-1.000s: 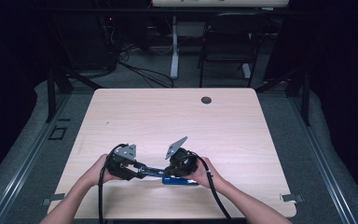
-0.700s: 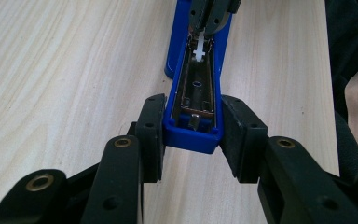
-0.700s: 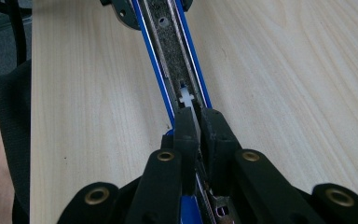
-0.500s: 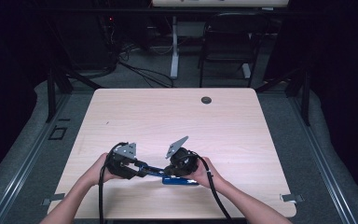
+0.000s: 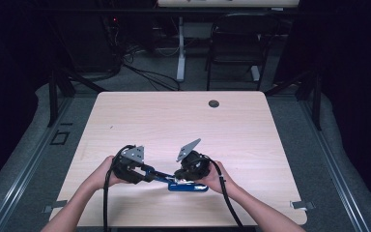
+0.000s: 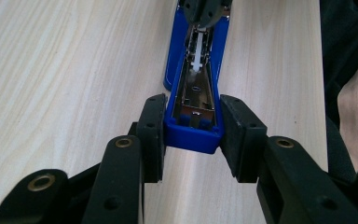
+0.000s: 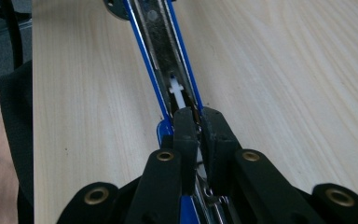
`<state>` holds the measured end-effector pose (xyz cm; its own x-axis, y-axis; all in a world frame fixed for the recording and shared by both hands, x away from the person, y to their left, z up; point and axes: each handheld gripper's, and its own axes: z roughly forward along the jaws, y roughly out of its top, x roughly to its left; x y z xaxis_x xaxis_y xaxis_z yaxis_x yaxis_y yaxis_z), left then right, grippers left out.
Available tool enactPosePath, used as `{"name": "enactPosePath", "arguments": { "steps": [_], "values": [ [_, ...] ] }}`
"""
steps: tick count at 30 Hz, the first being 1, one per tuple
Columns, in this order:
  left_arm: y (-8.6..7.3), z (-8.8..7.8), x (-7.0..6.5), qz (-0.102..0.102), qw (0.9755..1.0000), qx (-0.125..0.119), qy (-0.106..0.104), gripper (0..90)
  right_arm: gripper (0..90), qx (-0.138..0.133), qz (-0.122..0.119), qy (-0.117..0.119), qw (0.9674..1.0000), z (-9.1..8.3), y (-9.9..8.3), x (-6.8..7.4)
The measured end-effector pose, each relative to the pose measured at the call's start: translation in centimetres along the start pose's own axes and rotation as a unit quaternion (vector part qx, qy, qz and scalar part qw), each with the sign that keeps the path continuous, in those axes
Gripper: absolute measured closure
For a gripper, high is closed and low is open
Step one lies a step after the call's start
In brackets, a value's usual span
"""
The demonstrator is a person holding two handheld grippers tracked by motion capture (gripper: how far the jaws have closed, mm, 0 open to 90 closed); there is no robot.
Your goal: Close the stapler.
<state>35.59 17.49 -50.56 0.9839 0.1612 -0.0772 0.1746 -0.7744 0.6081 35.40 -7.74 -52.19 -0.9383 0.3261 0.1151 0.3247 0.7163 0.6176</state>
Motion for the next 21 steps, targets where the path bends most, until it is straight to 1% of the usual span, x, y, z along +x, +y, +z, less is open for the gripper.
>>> {"name": "enactPosePath", "arguments": {
  "steps": [2,3,4,11,12,17,21],
  "values": [
    [0.3,0.0,-0.1,0.001,1.0000,0.005,0.001,63.7,85.3,0.000,0.006,-0.003,1.0000,-0.4,-0.2,-0.2],
    [0.4,0.0,-0.1,0.003,1.0000,0.008,0.004,63.7,85.3,0.003,0.005,-0.005,1.0000,-0.6,-0.4,-0.4],
    [0.6,-0.1,-0.1,0.004,0.9999,0.014,0.005,63.7,85.3,0.003,0.010,-0.006,0.9999,-0.8,-0.5,-0.5],
    [1.1,-0.2,-0.1,0.008,0.9998,0.019,0.003,64.0,85.3,0.008,0.026,-0.021,0.9994,-2.3,-1.9,-1.5],
    [1.2,-0.2,-0.2,0.007,0.9998,0.018,0.003,64.1,85.3,0.009,0.030,-0.022,0.9993,-2.5,-2.0,-1.6],
    [1.8,-0.3,-0.3,0.015,0.9995,0.028,0.004,64.2,85.4,0.010,0.045,-0.033,0.9984,-3.7,-2.8,-2.4],
    [2.2,-0.3,-0.4,0.019,0.9994,0.027,0.008,64.4,85.3,0.011,0.053,-0.040,0.9977,-4.3,-3.3,-2.7]
  ]
}}
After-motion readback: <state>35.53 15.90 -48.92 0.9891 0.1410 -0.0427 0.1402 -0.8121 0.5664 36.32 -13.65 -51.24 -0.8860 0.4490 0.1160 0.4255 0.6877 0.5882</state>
